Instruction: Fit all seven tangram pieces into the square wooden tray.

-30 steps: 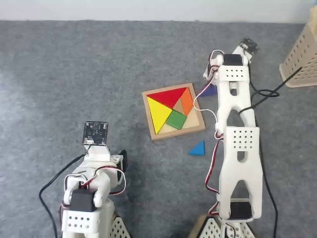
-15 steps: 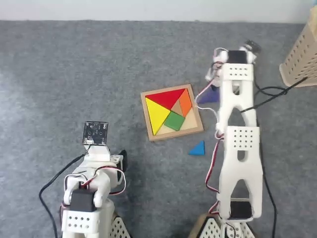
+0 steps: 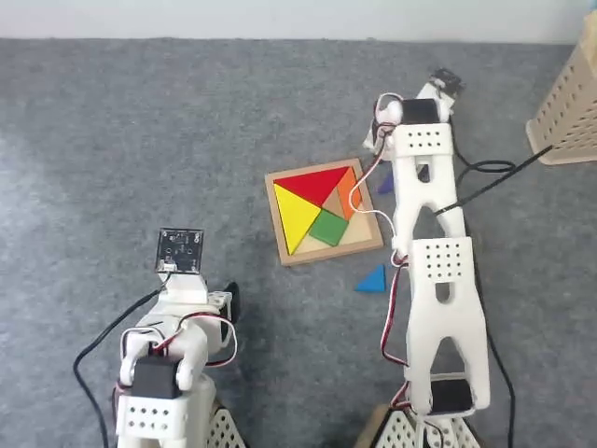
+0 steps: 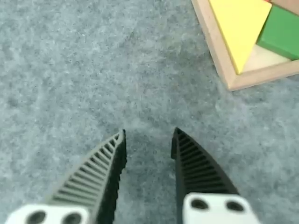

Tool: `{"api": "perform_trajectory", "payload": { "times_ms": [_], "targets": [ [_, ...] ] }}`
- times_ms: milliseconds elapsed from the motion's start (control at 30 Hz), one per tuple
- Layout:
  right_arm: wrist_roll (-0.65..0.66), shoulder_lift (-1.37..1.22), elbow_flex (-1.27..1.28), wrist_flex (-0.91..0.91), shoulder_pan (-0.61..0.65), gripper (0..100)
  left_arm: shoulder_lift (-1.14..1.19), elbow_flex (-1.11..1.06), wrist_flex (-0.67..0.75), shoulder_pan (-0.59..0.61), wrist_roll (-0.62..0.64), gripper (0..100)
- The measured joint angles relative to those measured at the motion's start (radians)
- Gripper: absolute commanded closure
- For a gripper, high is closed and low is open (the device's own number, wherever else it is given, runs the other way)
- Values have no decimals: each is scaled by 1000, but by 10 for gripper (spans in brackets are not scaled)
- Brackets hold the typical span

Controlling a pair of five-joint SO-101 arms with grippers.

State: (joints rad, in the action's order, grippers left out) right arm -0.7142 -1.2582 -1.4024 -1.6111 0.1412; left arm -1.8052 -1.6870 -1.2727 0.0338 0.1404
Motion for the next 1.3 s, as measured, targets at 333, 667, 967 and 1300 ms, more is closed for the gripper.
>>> {"api": "perform_trajectory", "payload": {
  "times_ms": [333,667,967,1300],
  "targets": [
    [2,-6,-3,9,-20,784,0,0,0,0,0,848],
    [5,-71,-20,-20,-31,805,0,0,0,-2,0,848],
    [5,-77,-37,-49,-69,985,0,0,0,0,0,848],
    [57,-133,-176,-144,-78,992,0,0,0,-3,0,848]
  ]
}}
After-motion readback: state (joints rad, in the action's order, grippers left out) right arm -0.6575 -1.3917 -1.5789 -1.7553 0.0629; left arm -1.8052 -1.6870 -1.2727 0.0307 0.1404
